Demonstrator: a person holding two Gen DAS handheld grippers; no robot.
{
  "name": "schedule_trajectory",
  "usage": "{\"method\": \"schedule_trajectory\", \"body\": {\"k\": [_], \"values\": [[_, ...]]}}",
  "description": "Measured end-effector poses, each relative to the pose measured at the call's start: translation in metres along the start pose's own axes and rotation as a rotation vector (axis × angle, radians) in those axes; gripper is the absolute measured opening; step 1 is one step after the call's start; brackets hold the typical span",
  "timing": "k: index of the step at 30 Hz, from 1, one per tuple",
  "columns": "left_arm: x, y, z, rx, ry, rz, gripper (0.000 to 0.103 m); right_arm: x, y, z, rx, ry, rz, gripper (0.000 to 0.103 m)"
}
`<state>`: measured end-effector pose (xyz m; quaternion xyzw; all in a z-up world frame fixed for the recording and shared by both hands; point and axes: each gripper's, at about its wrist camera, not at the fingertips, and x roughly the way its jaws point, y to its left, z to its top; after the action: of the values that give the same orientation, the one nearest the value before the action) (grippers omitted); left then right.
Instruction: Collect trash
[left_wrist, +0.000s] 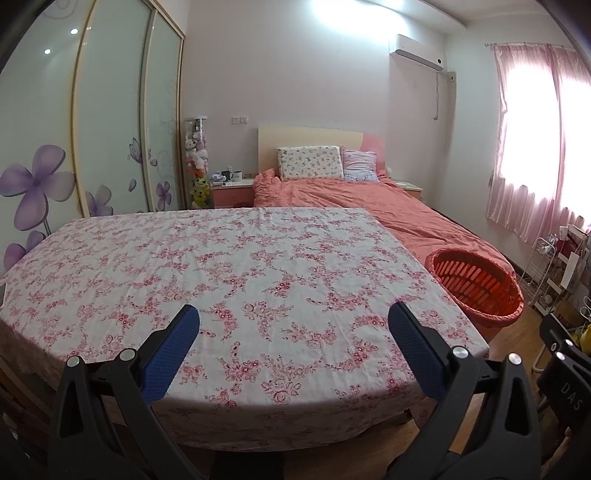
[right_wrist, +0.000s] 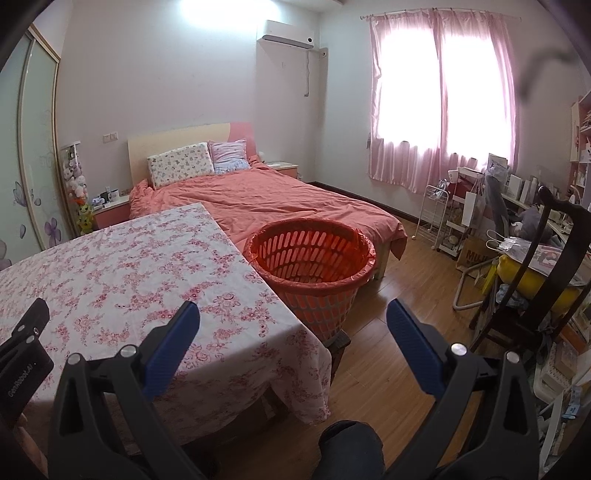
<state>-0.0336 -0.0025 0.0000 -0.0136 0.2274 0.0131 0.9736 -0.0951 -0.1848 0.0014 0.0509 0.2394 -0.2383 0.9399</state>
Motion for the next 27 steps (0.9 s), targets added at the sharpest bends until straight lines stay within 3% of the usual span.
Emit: {"method": "schedule_trajectory", "body": {"k": [27], "values": [[-0.0053, -0.0048, 0.0038, 0.023, -0.014, -0.01, 0.101, -0.0033, 0.001, -0.0001, -0.002, 0.002, 0.004, 0.099]]}}
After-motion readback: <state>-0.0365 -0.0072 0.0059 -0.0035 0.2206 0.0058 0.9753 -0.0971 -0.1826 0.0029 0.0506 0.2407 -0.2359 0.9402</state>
